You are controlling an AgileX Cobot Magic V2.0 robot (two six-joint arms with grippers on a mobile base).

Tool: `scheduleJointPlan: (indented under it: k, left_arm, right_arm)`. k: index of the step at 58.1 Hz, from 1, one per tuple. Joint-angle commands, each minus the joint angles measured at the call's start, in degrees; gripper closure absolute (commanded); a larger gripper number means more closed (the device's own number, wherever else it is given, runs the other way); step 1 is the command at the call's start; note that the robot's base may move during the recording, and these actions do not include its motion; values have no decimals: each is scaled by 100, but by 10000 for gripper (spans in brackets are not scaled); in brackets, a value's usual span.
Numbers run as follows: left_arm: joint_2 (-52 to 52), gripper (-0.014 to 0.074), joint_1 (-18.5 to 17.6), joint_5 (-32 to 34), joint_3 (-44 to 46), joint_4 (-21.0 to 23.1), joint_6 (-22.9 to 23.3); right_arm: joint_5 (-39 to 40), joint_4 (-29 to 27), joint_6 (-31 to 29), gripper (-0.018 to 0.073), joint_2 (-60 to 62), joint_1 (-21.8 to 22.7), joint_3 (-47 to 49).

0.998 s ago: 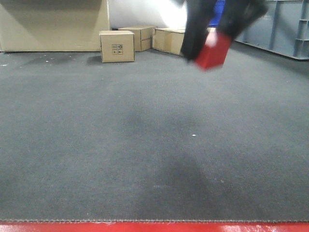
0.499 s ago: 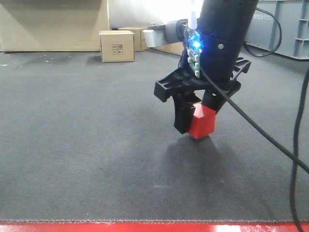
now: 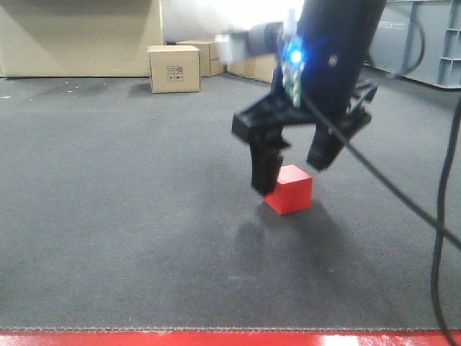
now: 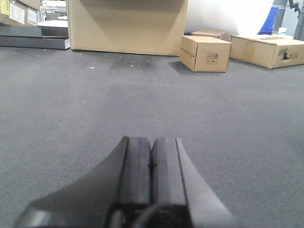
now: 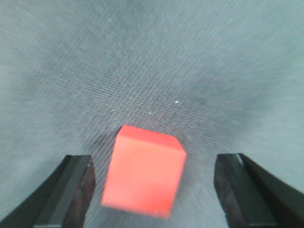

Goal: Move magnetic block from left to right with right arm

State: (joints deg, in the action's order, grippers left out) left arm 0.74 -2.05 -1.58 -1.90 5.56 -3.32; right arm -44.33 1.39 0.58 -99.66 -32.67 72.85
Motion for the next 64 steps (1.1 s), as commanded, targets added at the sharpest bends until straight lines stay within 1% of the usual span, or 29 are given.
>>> scheduleJointPlan:
  k: [1, 4, 9, 13, 18, 27, 49, 56, 64]
  left_arm:
    - [55, 722, -7, 486, -47, 27, 34]
    - [55, 722, -7, 486, -47, 27, 34]
    - [55, 722, -7, 486, -47, 27, 34]
    - [55, 722, -7, 486, -47, 27, 34]
    - [55, 722, -7, 486, -47, 27, 34]
    - [55, 722, -7, 486, -47, 27, 34]
    - [55, 722, -7, 486, -47, 27, 34]
    - [55, 722, -7, 486, -47, 27, 34]
    - [55, 722, -7, 486, -47, 27, 34]
  right_arm:
    - [141, 0, 16, 36, 673, -5, 189]
    - [141, -5, 39, 115, 965, -5, 169]
    - [187, -13, 39, 277, 1453, -5, 75]
    - [319, -24, 39, 391, 1966, -5, -113]
    - [530, -24, 39, 501, 2583, -5, -425]
    - [971, -24, 39, 501, 3822, -5, -1230]
    - [2264, -24, 39, 501, 6993, -5, -3755]
    - [2409, -18, 39, 501, 7613, -5, -4209]
    - [2415, -18, 39, 501, 7973, -5, -4405]
